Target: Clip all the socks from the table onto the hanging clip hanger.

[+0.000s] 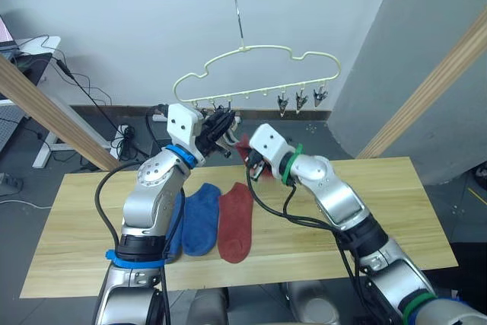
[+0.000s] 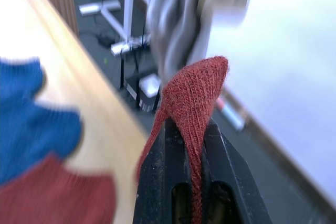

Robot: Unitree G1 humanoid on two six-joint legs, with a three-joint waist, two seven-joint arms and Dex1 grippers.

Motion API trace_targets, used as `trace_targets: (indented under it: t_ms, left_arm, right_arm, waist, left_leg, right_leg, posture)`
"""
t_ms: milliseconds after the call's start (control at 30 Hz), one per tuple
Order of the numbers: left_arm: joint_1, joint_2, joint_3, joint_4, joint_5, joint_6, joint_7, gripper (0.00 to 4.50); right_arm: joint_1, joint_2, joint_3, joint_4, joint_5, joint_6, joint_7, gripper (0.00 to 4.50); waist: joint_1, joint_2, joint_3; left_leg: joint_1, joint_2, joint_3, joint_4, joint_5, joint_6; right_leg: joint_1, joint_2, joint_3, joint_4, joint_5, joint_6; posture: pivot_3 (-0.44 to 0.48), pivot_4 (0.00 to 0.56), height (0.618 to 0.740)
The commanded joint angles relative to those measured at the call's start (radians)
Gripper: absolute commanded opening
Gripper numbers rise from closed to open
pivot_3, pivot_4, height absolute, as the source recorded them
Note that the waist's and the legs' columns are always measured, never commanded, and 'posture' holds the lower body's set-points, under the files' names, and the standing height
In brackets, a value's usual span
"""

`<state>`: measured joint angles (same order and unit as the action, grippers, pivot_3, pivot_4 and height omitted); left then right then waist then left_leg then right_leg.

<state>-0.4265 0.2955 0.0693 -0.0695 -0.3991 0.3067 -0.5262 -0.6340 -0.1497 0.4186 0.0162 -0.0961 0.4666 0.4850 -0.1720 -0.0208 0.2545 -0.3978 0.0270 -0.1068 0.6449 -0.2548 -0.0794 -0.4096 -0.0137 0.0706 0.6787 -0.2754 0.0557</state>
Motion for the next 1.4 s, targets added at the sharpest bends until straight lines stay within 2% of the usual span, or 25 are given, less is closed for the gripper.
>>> trace_targets:
  t_ms: [33, 500, 800, 1400]
  left_arm:
    - [-0.01, 0.007, 0.011, -0.046, -0.032, 0.025, -0.013, 0.28]
    - [-0.009, 0.01, 0.02, -0.059, -0.061, 0.061, -0.019, 0.28]
    - [0.001, 0.005, 0.015, -0.058, -0.056, 0.053, -0.018, 0.28]
    - [0.01, 0.005, 0.017, -0.047, -0.044, 0.034, -0.01, 0.28]
  right_arm:
    - [-0.053, 0.033, -0.013, 0.018, 0.003, -0.031, 0.003, 0.0]
    - [-0.024, 0.092, 0.009, 0.088, -0.006, -0.004, -0.007, 0.0]
    - [-0.066, 0.137, -0.035, 0.125, -0.001, -0.031, -0.046, 0.0]
    - [-0.06, 0.151, -0.073, 0.038, 0.031, 0.028, -0.059, 0.0]
  waist:
    - [0.0, 0.0, 0.0]
    - [-0.004, 0.0, 0.0]
    - [-0.017, 0.0, 0.0]
    - [-0.022, 0.0, 0.0]
  left_leg:
    - [0.0, 0.0, 0.0, 0.0, 0.0, 0.0]
    - [-0.001, 0.0, 0.0, 0.0, 0.0, 0.0]
    - [-0.001, 0.0, 0.0, 0.0, 0.0, 0.0]
    - [-0.001, 0.0, 0.0, 0.0, 0.0, 0.0]
  right_leg:
    - [0.0, 0.0, 0.0, 0.0, 0.0, 0.0]
    - [0.0, -0.001, 0.0, 0.0, 0.0, 0.0]
    - [-0.001, -0.001, 0.0, 0.0, 0.0, 0.0]
    - [-0.001, -0.001, 0.0, 0.0, 0.0, 0.0]
  posture:
    - [-0.251, 0.247, 0.73]
    - [-0.262, 0.241, 0.73]
    - [-0.261, 0.239, 0.73]
    - [-0.265, 0.233, 0.73]
